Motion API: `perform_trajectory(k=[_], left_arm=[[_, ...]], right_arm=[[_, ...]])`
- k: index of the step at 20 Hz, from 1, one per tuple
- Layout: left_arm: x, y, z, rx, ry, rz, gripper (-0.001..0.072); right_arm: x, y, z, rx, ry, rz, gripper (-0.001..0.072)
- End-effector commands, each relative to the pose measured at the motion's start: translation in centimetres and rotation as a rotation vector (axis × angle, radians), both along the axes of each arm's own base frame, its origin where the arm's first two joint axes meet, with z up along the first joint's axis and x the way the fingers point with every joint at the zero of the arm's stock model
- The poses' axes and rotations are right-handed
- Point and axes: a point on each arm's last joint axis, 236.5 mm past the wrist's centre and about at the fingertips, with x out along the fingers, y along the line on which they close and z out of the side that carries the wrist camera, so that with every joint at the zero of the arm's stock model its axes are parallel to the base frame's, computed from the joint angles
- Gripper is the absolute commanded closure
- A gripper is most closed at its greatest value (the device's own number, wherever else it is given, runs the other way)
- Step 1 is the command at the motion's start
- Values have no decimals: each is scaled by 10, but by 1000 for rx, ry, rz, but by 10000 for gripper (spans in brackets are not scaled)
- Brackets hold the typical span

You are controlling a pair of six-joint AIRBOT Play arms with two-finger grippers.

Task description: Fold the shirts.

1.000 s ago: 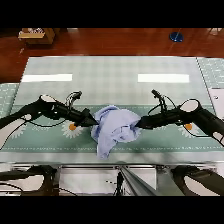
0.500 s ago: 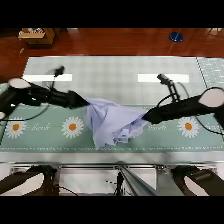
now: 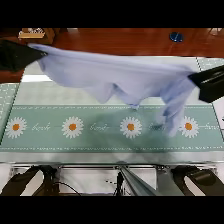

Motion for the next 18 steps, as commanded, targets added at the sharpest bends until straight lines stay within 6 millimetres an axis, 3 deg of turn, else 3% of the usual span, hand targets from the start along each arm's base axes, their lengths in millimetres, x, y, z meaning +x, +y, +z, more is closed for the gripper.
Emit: perform_trajectory(k=[1,4,6,9,11,14,16,18], left_arm=[[-31,-2,67,15,-173,39,690],[-54,-8,104,14,-257,46,690],[-71,-12,115,21,-272,34,690],[-94,-19,113,35,-240,5,690],[-108,-23,107,45,-208,-13,690],[-122,-26,95,59,-134,-37,690],[-122,-21,81,100,-81,-21,690],[-112,-6,56,173,-6,39,690]], right_arm=[[-11,-10,72,48,-178,-43,686],[-27,-13,118,73,-282,-41,686],[-41,-15,139,89,-319,-41,686],[-66,-10,145,138,-267,-23,686],[-86,7,131,190,-160,36,686],[-115,41,92,248,101,158,686],[-122,54,65,226,270,224,686],[-112,57,37,165,411,259,686]])
